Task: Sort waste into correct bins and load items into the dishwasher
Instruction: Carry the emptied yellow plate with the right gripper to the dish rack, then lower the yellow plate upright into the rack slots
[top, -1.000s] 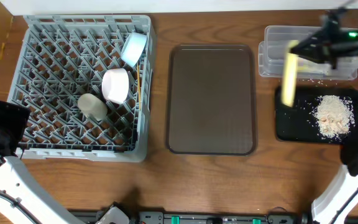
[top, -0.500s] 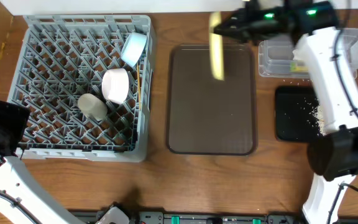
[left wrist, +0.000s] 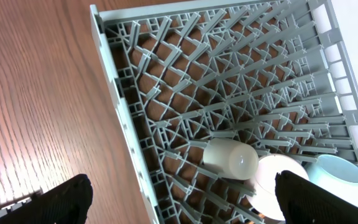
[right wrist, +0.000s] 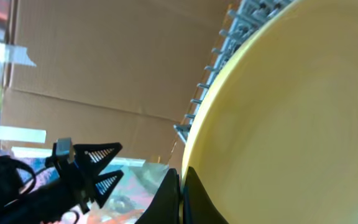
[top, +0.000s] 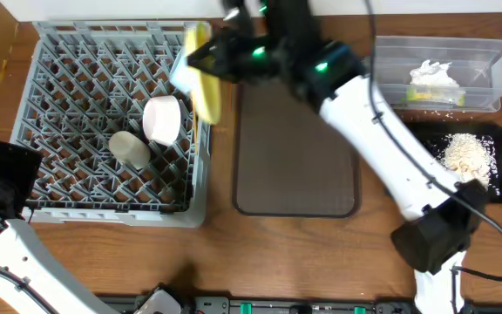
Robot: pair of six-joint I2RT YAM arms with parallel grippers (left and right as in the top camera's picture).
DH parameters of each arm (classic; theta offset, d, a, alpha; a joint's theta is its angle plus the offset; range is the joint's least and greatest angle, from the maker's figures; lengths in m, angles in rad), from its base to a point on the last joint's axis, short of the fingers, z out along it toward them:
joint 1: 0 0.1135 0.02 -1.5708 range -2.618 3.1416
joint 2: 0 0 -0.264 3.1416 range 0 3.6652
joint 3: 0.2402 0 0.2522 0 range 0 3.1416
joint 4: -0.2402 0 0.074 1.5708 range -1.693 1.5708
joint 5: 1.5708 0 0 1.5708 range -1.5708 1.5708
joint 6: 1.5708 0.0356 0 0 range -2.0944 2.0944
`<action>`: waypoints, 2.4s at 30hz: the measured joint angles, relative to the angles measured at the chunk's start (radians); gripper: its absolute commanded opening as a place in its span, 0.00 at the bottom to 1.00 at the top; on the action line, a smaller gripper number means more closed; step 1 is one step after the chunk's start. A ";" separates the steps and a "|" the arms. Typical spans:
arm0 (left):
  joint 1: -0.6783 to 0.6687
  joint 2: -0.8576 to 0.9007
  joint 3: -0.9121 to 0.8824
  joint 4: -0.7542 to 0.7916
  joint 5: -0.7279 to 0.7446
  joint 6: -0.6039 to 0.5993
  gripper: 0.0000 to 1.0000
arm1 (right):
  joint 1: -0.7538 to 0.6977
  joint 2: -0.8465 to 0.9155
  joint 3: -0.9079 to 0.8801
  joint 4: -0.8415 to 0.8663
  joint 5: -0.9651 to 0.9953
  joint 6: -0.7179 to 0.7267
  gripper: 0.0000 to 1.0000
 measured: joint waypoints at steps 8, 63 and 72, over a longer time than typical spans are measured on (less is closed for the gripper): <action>0.000 0.000 0.000 0.000 0.000 0.000 0.95 | 0.093 0.127 0.000 0.129 0.079 0.082 0.01; 0.000 0.000 0.000 0.000 0.000 0.000 0.95 | 0.187 0.164 0.005 -0.162 0.432 -0.251 0.01; 0.000 0.000 0.000 0.000 0.000 0.000 0.95 | 0.187 0.296 0.005 -0.145 0.491 -0.248 0.01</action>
